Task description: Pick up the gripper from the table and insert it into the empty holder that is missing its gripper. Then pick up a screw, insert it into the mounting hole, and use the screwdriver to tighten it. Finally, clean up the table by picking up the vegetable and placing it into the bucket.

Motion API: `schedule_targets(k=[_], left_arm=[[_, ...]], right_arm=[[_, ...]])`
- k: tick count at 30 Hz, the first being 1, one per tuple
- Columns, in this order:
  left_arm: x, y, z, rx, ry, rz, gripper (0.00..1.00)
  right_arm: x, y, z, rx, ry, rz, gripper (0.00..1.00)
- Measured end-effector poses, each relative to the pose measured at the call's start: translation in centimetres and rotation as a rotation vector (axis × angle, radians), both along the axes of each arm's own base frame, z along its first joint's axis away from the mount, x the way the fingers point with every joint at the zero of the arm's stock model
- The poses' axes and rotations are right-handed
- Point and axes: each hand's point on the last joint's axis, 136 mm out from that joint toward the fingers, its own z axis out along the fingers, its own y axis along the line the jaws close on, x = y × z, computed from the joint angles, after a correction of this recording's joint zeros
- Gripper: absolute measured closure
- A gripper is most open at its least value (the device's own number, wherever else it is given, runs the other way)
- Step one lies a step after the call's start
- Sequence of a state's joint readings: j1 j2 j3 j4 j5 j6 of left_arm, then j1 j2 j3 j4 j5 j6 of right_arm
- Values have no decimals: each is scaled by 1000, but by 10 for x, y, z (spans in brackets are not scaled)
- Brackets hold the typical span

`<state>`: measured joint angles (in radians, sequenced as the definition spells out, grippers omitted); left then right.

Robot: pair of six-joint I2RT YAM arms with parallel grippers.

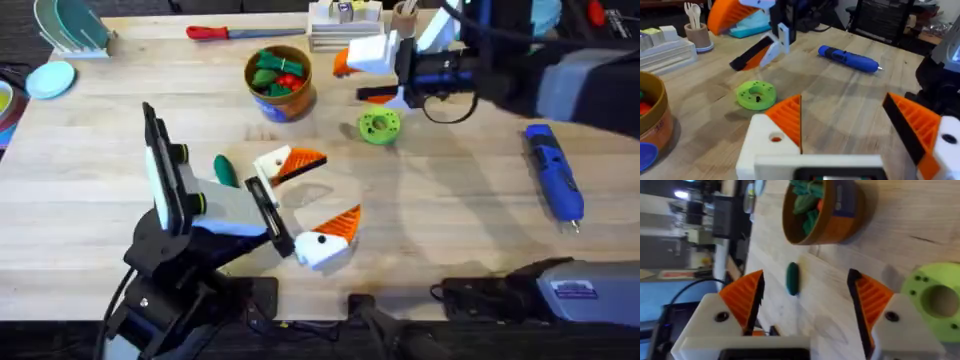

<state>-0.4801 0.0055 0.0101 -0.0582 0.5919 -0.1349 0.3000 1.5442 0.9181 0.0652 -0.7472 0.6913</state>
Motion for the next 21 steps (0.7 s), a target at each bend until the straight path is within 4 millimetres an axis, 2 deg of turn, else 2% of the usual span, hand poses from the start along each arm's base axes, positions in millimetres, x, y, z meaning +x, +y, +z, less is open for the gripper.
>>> schedule_targets(k=[7, 13, 15, 18, 21], left_arm=[[0, 0, 0, 0, 0, 0, 9], [0, 0, 0, 0, 0, 0, 8], [0, 0, 0, 0, 0, 0, 8], [0, 0, 0, 0, 0, 0, 8], [0, 0, 0, 0, 0, 0, 8]], right_arm=[[-2, -19, -3, -447, -209, 6, 60], [-17, -17, -39, -786, -327, 130, 66], [-17, -17, -50, -859, -345, 152, 119], [-14, -21, -65, -937, -345, 167, 288], [-11, -26, -77, -985, -334, 171, 404]])
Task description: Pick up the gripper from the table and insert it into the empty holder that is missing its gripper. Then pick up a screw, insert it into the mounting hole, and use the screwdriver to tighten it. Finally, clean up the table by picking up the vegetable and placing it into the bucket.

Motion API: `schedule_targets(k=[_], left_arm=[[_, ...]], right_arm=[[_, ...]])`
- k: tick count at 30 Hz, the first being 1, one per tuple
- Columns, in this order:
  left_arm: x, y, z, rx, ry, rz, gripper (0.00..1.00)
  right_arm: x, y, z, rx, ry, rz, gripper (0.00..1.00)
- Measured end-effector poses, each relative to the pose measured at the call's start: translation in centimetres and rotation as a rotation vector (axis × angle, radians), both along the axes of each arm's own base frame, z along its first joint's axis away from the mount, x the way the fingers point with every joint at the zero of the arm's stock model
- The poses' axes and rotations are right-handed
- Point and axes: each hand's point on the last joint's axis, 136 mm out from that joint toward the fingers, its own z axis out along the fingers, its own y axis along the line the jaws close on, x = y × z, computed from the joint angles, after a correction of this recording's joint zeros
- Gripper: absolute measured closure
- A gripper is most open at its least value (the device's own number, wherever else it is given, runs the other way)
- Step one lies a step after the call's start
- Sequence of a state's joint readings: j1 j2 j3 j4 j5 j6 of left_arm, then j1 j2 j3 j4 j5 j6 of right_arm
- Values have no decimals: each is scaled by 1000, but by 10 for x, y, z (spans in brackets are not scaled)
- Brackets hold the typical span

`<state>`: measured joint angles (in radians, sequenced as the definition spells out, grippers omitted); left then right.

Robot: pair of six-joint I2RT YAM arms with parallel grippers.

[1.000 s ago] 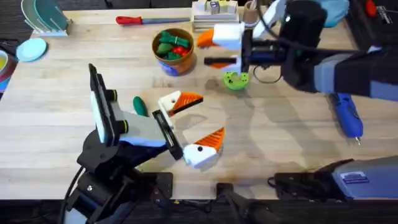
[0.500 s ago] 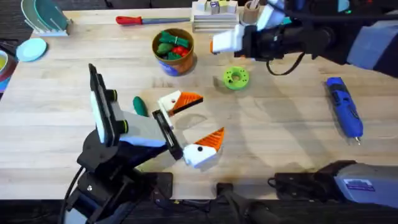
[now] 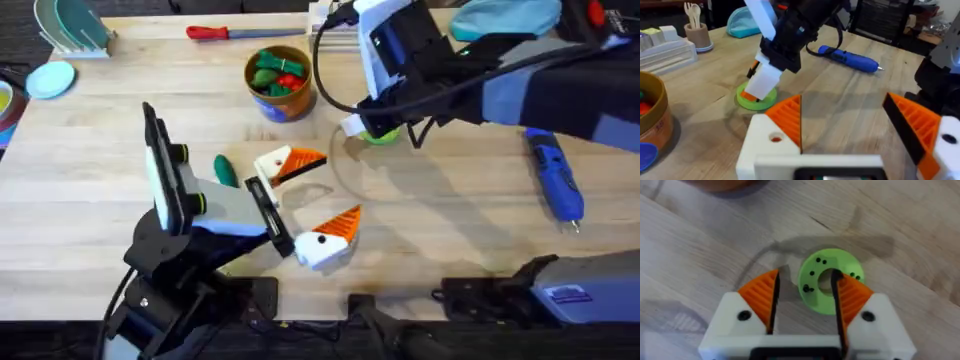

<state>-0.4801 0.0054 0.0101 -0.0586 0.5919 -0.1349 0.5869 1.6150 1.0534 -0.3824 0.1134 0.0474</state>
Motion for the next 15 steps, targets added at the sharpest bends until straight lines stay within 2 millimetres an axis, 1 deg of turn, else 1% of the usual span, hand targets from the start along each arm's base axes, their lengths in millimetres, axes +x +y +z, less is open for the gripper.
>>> schedule_targets(k=[2, 3, 6, 9, 15], left_arm=[[0, 0, 0, 0, -1, 0, 8], [0, 0, 0, 0, 0, 0, 9], [0, 0, 0, 0, 0, 0, 8], [0, 0, 0, 0, 0, 0, 8], [0, 0, 0, 0, 0, 0, 9]], right_arm=[[1, -2, -5, -19, 4, -5, 468], [2, -4, -10, -33, 8, -10, 555], [2, -4, -10, -33, 10, -14, 616], [2, -4, -11, -30, 14, -22, 633], [-5, -9, -23, -56, 60, -30, 634]])
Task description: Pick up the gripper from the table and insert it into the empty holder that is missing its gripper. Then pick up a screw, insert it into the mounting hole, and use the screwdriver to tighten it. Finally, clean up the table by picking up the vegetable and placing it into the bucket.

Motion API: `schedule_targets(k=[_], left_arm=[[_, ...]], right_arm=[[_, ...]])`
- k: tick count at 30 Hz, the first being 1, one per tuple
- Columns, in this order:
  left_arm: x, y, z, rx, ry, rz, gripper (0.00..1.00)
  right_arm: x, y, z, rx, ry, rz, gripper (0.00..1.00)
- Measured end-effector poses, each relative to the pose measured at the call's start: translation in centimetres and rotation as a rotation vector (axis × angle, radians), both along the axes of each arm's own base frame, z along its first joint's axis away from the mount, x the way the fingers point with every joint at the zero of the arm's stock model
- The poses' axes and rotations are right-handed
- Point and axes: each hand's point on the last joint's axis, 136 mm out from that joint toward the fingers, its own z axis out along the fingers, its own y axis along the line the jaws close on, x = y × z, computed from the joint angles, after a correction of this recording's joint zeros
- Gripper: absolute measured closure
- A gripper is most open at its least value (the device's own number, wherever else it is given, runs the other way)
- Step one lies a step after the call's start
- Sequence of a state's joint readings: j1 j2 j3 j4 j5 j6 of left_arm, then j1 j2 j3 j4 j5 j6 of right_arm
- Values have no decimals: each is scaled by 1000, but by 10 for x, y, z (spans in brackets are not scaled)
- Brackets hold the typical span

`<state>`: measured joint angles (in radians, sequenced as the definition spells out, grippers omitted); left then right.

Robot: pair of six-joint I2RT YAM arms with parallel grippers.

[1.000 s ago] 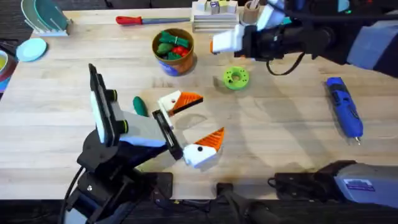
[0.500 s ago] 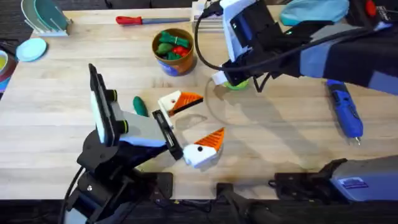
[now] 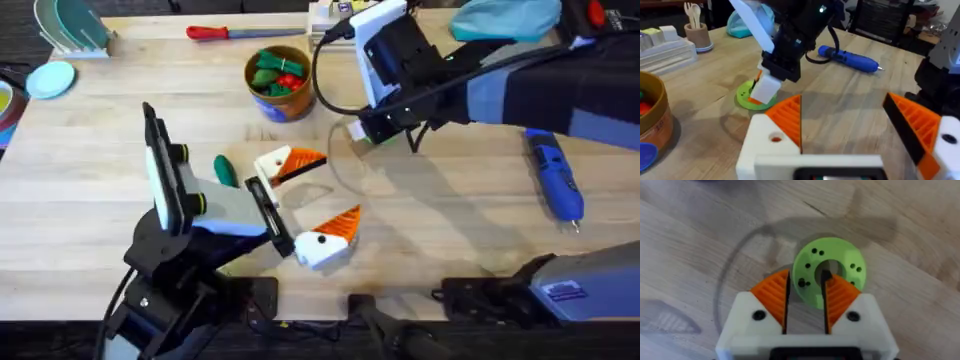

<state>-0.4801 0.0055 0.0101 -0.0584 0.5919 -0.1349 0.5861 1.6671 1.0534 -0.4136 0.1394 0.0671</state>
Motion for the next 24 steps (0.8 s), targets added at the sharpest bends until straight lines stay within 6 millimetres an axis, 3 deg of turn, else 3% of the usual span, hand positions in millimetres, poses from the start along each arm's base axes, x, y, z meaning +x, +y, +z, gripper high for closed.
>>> schedule_targets(k=[15, 24], left_arm=[[0, 0, 0, 0, 0, 0, 9], [0, 0, 0, 0, 0, 0, 8]], right_arm=[[-2, -2, -5, -9, 15, -8, 696], [0, -1, -10, -11, 17, -8, 847]])
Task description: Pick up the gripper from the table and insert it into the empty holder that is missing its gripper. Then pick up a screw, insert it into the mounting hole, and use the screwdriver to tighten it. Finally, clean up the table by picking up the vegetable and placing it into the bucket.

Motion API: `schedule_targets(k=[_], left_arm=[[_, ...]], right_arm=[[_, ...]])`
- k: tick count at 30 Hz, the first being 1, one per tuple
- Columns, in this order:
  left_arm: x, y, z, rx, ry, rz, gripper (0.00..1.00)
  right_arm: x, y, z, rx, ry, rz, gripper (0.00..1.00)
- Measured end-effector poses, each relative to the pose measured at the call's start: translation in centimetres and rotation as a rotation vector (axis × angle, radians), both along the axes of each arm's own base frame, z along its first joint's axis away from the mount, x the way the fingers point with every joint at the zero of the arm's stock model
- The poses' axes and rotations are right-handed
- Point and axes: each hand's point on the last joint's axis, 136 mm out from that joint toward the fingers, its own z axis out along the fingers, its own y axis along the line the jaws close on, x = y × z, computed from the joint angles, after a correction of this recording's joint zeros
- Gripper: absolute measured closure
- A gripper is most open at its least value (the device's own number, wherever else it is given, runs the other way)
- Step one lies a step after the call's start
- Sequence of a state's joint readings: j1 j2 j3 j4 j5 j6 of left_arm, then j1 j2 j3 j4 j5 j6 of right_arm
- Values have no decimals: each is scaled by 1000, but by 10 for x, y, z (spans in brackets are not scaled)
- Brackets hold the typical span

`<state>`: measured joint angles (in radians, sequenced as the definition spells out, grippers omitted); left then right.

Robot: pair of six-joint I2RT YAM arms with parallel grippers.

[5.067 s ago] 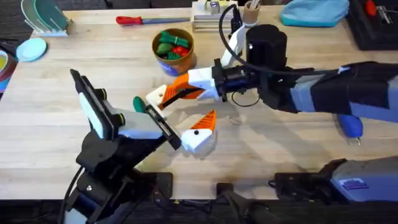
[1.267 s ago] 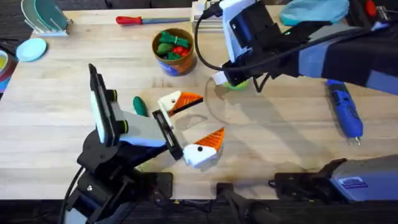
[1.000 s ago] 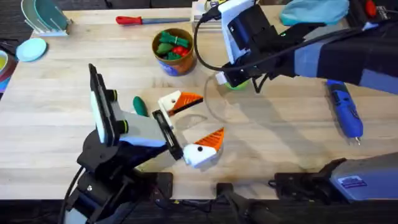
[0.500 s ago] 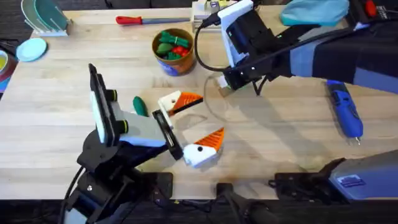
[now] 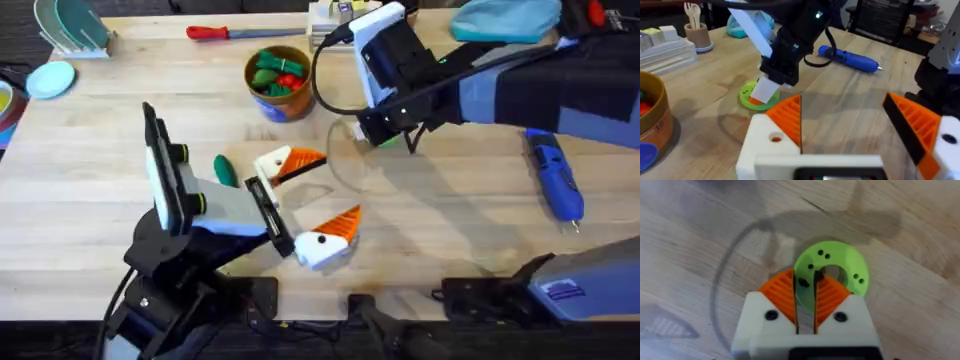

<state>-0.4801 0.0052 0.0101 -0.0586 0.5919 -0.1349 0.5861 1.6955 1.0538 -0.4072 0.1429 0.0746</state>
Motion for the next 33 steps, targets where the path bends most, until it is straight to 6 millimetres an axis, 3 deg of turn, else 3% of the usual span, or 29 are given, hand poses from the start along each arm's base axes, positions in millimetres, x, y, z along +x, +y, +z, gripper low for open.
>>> schedule_targets(k=[5, 33], left_arm=[[0, 0, 0, 0, 0, 0, 8], [0, 0, 0, 0, 0, 0, 8]], right_arm=[[2, 0, 1, 1, -9, -2, 983], [3, -1, 15, 0, -21, -6, 995]])
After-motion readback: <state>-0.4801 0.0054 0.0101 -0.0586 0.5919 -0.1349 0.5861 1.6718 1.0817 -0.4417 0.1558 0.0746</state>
